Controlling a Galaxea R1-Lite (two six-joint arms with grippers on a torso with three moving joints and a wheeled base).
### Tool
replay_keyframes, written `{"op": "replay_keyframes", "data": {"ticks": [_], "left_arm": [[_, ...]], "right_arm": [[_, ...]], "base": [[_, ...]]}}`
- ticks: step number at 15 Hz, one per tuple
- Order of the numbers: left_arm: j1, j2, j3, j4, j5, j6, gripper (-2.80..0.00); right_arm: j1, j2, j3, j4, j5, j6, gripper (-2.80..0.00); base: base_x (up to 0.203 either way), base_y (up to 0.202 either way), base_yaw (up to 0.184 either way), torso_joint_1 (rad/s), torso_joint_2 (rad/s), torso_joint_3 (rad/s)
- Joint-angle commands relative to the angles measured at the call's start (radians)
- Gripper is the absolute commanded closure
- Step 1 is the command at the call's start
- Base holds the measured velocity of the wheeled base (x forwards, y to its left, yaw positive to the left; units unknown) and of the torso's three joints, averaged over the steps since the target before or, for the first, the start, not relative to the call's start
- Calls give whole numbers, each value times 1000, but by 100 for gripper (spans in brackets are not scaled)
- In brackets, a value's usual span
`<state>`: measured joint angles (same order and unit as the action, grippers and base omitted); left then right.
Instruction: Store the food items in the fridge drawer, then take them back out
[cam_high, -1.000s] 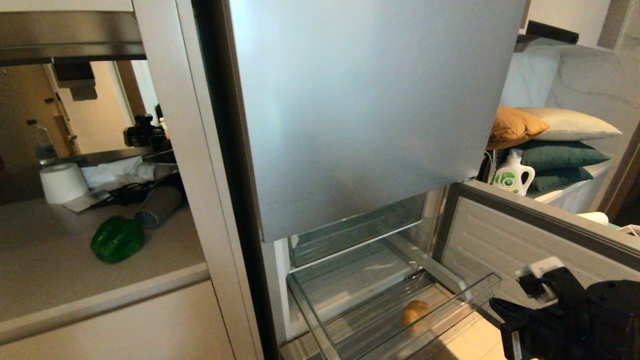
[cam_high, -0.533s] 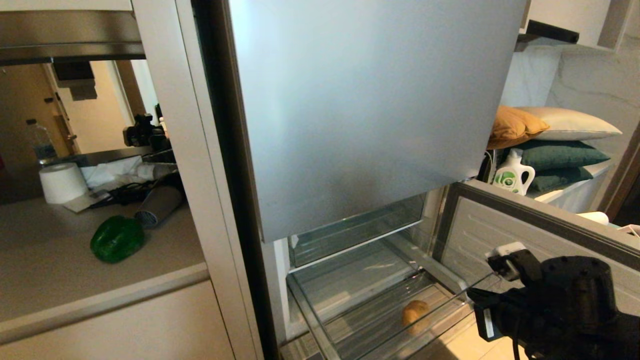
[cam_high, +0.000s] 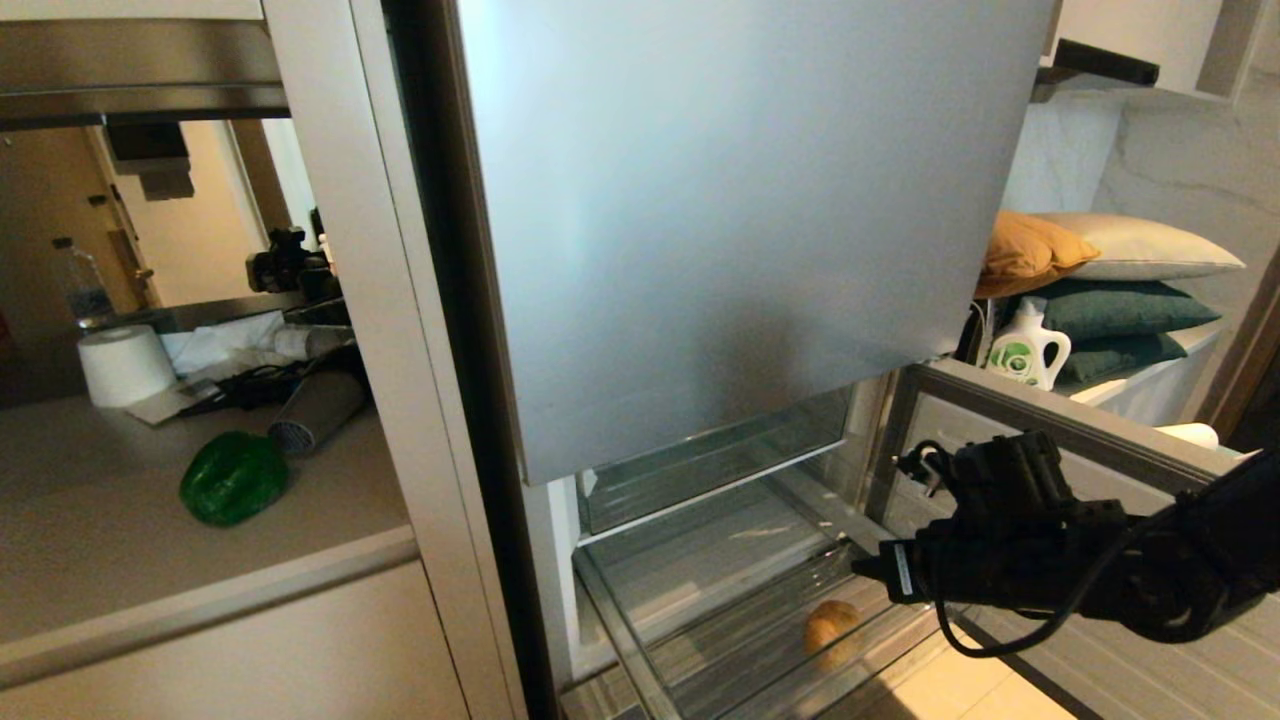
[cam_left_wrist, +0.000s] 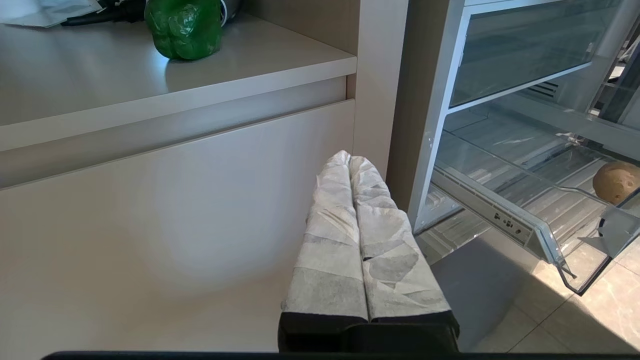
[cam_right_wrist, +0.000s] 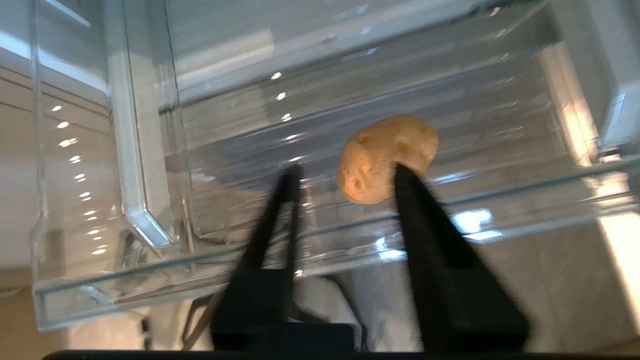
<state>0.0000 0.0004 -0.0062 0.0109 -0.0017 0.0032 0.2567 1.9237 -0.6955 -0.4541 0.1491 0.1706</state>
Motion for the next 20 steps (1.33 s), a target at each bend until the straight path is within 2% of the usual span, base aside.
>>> {"op": "replay_keyframes", "data": {"ticks": [1,6,14,20], "left_arm": [[0,0,0,0,0,0,0],[0,0,0,0,0,0,0],[0,0,0,0,0,0,0],[-1,0,0,0,0,0,0]], "right_arm": [[-6,101,-87,48,4,3,-280],[-9,262,-148,48,3,-7,-280],[-23,388,-135,-30,6,-23,-280],[-27,346,-118,-78,3,-36,-280]], "base": [[0,0,0,0,0,0],[0,0,0,0,0,0],[0,0,0,0,0,0],[0,0,0,0,0,0]]}}
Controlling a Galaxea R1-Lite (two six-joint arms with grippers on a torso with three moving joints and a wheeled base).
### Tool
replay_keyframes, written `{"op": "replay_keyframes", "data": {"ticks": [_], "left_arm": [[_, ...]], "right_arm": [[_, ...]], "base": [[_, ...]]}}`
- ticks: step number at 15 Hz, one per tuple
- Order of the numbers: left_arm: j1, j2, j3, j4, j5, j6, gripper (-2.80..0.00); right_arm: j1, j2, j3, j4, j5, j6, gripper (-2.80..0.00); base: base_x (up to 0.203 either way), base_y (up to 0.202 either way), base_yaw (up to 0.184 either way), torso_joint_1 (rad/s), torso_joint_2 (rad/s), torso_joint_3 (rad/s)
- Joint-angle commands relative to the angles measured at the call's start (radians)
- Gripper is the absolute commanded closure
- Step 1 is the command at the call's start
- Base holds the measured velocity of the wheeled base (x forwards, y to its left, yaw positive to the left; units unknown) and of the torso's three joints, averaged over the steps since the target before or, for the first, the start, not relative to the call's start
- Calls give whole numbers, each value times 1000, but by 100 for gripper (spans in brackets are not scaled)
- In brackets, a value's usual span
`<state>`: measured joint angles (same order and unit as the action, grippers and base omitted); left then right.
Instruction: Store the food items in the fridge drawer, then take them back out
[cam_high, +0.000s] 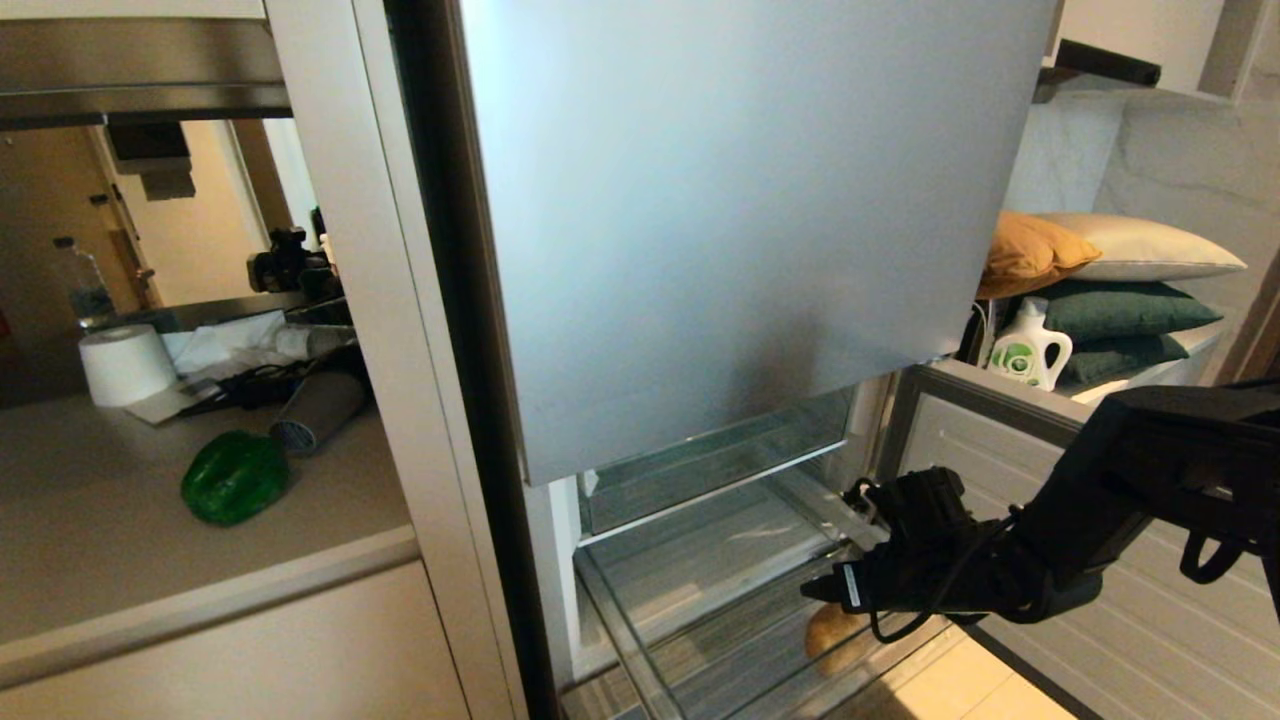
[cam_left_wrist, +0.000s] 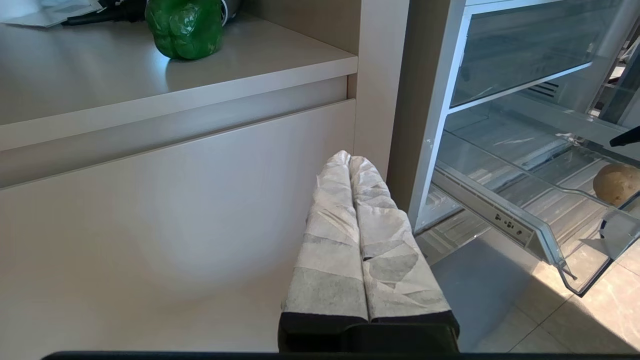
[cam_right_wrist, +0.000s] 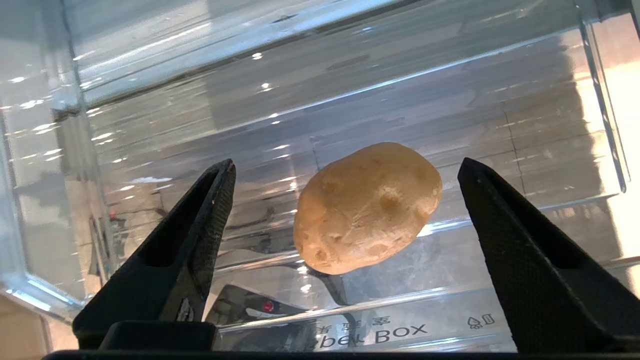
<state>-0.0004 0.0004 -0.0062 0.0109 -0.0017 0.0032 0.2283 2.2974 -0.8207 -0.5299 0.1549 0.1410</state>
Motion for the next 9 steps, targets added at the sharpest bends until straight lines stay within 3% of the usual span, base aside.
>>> {"op": "replay_keyframes", "data": {"ticks": [1,9], "left_arm": [[0,0,0,0,0,0,0],[-1,0,0,0,0,0,0]], "right_arm": [[1,-56,6,-6,-6,-53,-280],[-27,-57,-54,-101,-35,-200,-280]], "base": [[0,0,0,0,0,0],[0,0,0,0,0,0]]}}
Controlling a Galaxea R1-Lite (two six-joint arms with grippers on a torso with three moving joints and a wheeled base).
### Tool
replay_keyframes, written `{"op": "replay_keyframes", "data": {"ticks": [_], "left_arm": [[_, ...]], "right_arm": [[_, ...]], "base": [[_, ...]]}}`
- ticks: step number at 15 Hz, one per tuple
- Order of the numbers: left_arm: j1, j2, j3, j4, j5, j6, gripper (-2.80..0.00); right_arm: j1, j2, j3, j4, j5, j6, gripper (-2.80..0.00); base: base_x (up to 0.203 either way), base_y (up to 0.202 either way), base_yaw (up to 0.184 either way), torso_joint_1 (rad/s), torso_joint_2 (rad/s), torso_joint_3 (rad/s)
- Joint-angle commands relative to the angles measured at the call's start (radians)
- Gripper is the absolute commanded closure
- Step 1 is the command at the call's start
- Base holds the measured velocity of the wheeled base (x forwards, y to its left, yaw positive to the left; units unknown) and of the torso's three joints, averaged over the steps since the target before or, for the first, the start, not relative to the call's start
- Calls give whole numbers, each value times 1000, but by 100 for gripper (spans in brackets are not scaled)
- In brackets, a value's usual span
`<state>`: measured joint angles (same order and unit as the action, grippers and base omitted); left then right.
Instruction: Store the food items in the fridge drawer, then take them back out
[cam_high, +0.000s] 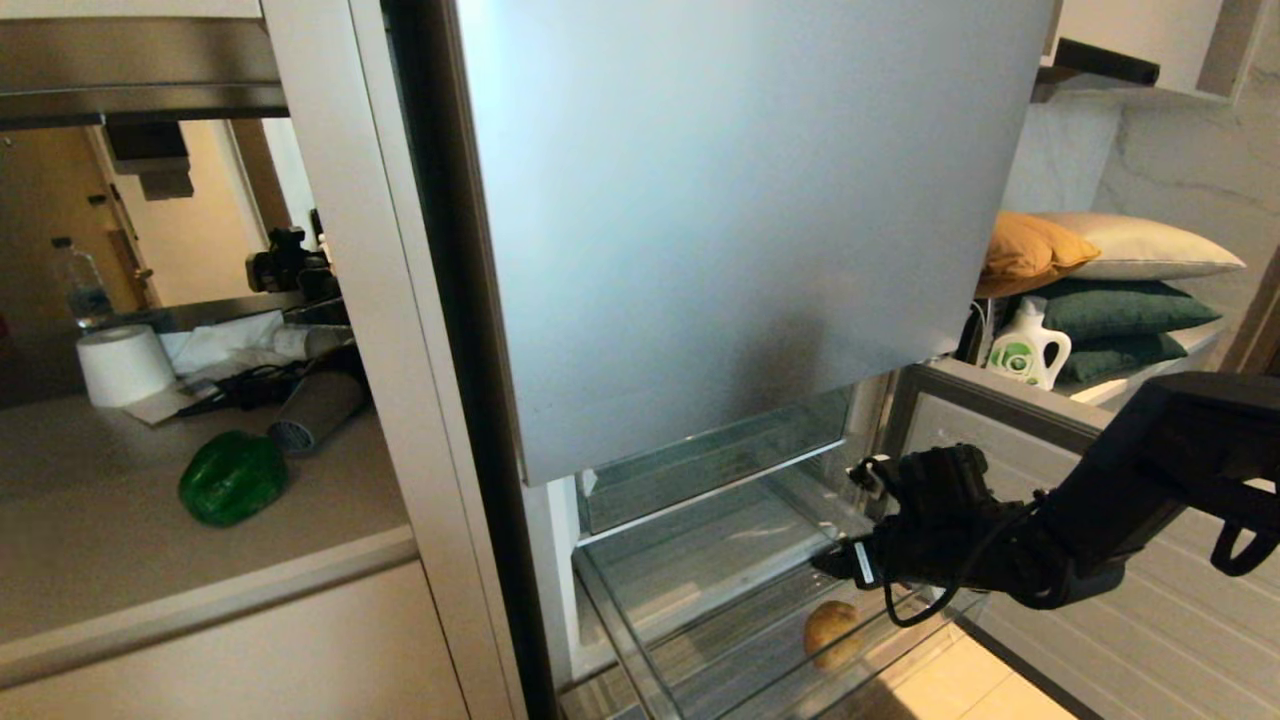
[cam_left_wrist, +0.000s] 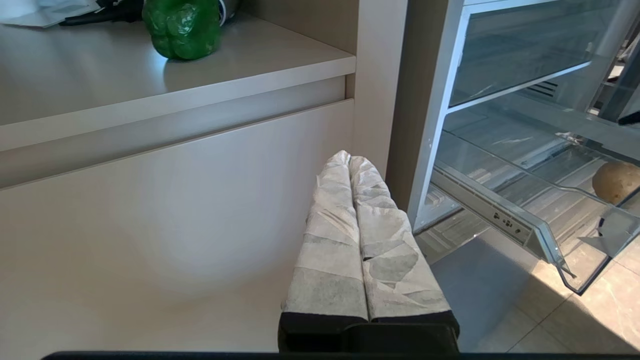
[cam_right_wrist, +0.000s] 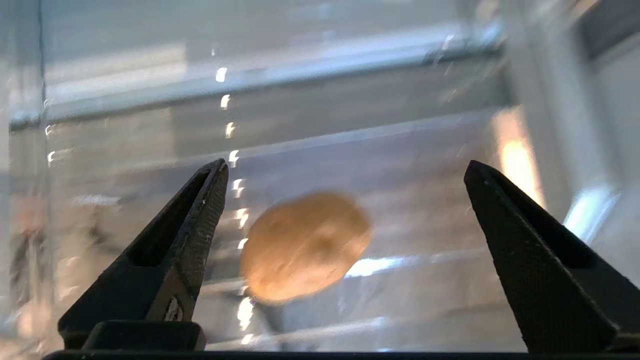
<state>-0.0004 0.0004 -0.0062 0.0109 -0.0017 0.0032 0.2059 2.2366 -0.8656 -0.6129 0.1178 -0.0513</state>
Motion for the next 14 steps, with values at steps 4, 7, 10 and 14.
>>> {"op": "replay_keyframes", "data": {"ticks": [4,7,10,14], "left_arm": [[0,0,0,0,0,0,0],[0,0,0,0,0,0,0],[0,0,0,0,0,0,0],[-1,0,0,0,0,0,0]], "right_arm": [[-9,49,-62,-27,10,-71,-280],[-10,69,-98,-21,66,-94,-280],[-10,79,-141,45,78,-94,-280],[-10,73,-245,311,87,-87,-280]], "base": [[0,0,0,0,0,0],[0,0,0,0,0,0],[0,0,0,0,0,0],[0,0,0,0,0,0]]}}
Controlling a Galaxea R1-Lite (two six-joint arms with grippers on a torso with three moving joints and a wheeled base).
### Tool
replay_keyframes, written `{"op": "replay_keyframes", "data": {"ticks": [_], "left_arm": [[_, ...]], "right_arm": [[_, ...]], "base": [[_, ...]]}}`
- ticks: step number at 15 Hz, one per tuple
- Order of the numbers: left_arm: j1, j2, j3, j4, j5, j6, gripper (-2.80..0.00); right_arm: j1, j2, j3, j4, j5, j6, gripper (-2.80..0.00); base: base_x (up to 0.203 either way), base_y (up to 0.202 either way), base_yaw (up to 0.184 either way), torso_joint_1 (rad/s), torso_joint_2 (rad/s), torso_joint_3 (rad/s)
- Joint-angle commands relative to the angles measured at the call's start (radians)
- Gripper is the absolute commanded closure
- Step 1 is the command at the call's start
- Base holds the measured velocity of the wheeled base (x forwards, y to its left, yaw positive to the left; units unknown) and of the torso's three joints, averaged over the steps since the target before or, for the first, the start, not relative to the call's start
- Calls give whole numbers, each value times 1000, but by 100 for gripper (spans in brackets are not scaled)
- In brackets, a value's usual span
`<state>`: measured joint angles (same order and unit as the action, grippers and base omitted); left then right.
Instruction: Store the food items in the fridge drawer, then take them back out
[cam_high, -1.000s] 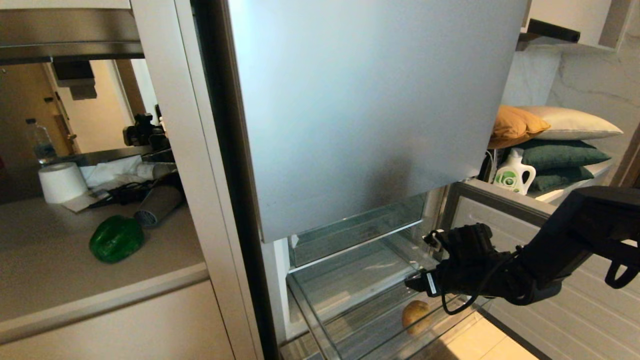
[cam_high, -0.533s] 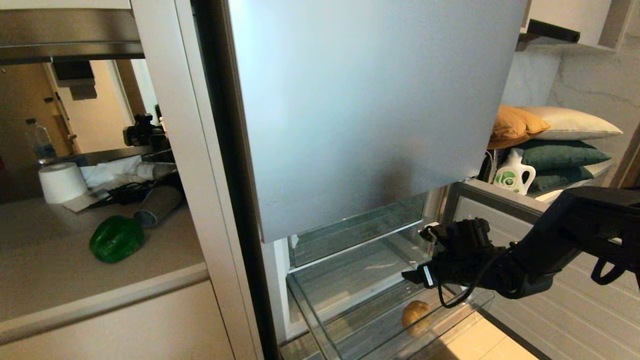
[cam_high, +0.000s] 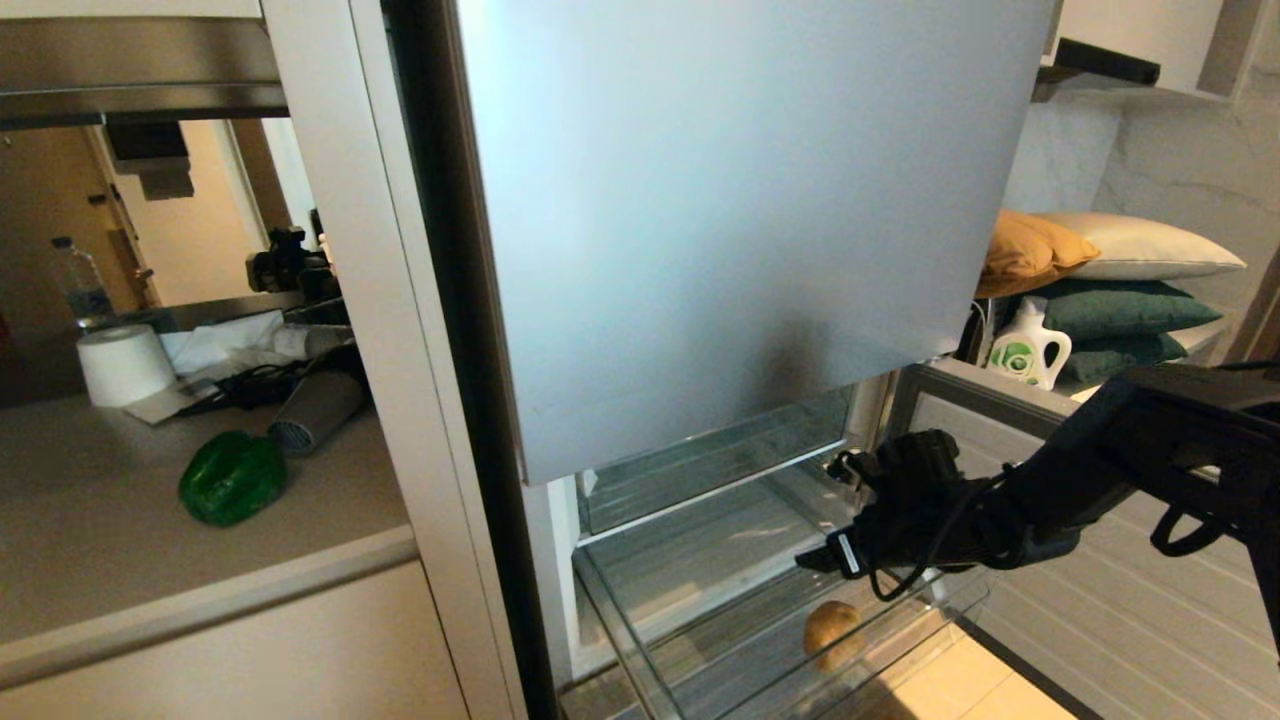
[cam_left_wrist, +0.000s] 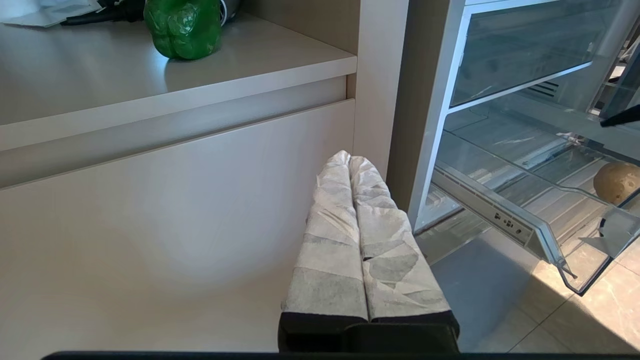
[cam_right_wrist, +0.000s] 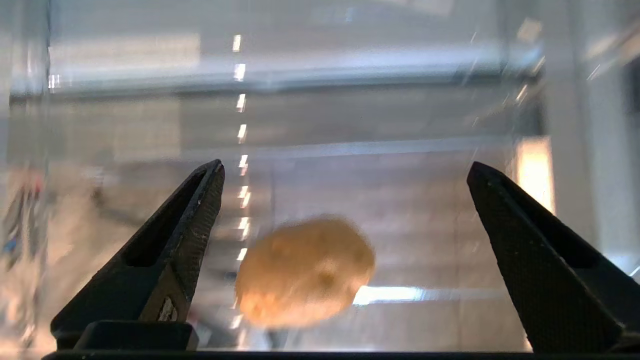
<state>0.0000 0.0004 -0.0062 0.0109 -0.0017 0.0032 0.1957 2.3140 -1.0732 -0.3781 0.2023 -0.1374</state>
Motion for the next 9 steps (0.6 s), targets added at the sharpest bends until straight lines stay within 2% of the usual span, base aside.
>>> {"op": "replay_keyframes", "data": {"ticks": [1,4,6,9], "left_arm": [[-1,0,0,0,0,0,0],[0,0,0,0,0,0,0],[0,0,0,0,0,0,0],[0,0,0,0,0,0,0]], "right_arm": [[1,-8,-63,139,3,1,-280],[4,2,-142,248,3,-1,-280],[8,22,-171,258,3,-2,-280],[11,-19,-115,254,0,-7,-280]], "base": [[0,0,0,0,0,0],[0,0,0,0,0,0],[0,0,0,0,0,0],[0,0,0,0,0,0]]}}
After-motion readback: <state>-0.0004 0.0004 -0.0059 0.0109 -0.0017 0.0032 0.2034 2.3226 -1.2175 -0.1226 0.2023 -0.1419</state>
